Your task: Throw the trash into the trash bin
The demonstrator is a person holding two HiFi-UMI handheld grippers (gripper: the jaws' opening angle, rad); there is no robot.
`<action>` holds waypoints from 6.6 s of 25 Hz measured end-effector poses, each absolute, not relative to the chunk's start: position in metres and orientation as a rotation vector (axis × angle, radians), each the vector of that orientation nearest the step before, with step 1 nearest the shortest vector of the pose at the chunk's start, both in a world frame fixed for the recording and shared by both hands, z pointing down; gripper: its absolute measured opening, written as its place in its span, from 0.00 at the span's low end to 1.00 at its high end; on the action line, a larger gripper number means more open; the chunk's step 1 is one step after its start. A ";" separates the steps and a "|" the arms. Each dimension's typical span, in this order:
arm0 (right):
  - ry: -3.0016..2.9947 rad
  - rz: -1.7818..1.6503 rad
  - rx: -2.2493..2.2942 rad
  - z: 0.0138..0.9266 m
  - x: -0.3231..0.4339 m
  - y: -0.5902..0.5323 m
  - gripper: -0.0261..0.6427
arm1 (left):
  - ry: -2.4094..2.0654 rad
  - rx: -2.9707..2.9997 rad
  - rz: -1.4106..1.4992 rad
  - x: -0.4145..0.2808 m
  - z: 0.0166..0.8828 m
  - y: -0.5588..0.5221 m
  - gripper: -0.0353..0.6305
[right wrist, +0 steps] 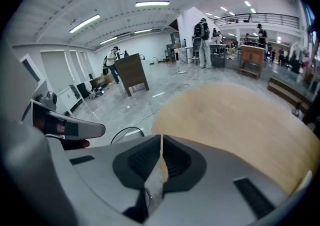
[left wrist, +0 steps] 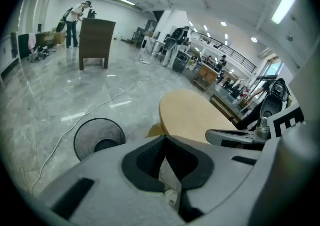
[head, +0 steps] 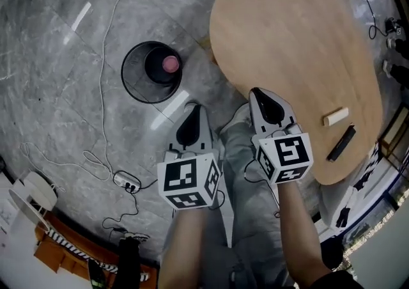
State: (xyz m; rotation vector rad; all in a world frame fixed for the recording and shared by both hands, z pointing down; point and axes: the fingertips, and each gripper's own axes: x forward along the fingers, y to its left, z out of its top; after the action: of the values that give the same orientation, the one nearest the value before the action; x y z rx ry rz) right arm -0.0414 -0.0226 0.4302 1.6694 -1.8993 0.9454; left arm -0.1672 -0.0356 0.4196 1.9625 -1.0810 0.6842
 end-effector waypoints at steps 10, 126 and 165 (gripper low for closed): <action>-1.571 1.153 2.187 0.415 0.101 0.072 0.07 | -0.858 2.130 0.799 -0.061 0.404 0.002 0.06; -1.958 1.323 1.609 0.450 -0.151 -0.086 0.06 | -1.263 1.731 0.560 -0.289 0.450 -0.078 0.06; -0.989 1.375 2.626 0.441 0.291 0.326 0.06 | -0.254 2.317 1.113 0.194 0.443 0.191 0.06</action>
State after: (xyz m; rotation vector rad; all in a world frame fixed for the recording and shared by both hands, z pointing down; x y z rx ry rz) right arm 0.2912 0.3265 0.4406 2.6264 -0.9885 1.3753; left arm 0.1937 0.1911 0.4425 2.3175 -0.2538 1.1128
